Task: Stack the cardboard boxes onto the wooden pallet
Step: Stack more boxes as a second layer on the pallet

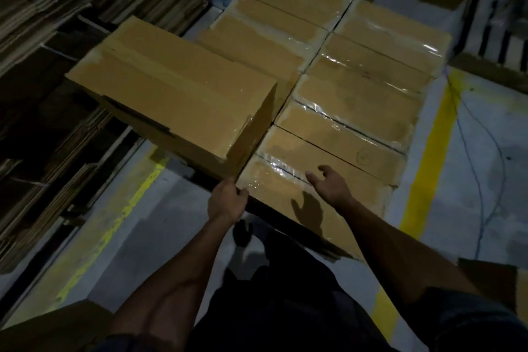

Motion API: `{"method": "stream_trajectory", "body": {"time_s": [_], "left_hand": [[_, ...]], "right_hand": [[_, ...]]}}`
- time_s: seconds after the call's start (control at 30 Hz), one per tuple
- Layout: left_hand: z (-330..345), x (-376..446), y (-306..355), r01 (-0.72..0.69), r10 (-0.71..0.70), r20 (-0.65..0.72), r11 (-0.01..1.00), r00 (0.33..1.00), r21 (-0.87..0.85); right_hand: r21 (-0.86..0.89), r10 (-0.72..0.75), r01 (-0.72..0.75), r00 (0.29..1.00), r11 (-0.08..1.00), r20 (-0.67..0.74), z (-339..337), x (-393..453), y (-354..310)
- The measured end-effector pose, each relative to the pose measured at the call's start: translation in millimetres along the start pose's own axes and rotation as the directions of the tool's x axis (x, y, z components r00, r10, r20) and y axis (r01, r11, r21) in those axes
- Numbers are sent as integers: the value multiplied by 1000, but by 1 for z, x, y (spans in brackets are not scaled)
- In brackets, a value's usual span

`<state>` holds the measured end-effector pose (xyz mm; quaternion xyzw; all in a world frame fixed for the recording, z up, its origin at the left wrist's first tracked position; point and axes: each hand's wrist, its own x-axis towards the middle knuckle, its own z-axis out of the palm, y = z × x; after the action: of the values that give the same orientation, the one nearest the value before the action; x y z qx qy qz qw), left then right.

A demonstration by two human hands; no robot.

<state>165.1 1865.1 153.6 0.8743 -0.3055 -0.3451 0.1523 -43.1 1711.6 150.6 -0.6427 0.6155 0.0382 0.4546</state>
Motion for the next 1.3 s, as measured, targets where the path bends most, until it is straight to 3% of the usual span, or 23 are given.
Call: {"method": "stream_trajectory", "body": {"time_s": [0.13,0.3,0.53,0.8,1.0,1.3], "left_hand": [[4,-34,16,-134,124,78,981,989,143],[23,-61,37,-314,289,123,883,949,348],[67,-73,88,-444,376,238,787,895,427],[164,-84,195,-460,397,232,773,888,437],[252,-116,321,-390,329,213,825,920,410],[325,-113,488,-460,369,285,790,885,405]], "right_hand": [[-49,-9,7,999,999,-50,-13,-56,42],[-58,6,-14,989,998,-149,-33,-95,88],[19,105,-104,966,994,-235,-78,-111,144],[-3,121,-125,968,992,-217,-174,-75,242],[5,119,-120,983,993,-143,-286,-44,318],[17,90,-89,969,996,-229,-424,-11,369]]}}
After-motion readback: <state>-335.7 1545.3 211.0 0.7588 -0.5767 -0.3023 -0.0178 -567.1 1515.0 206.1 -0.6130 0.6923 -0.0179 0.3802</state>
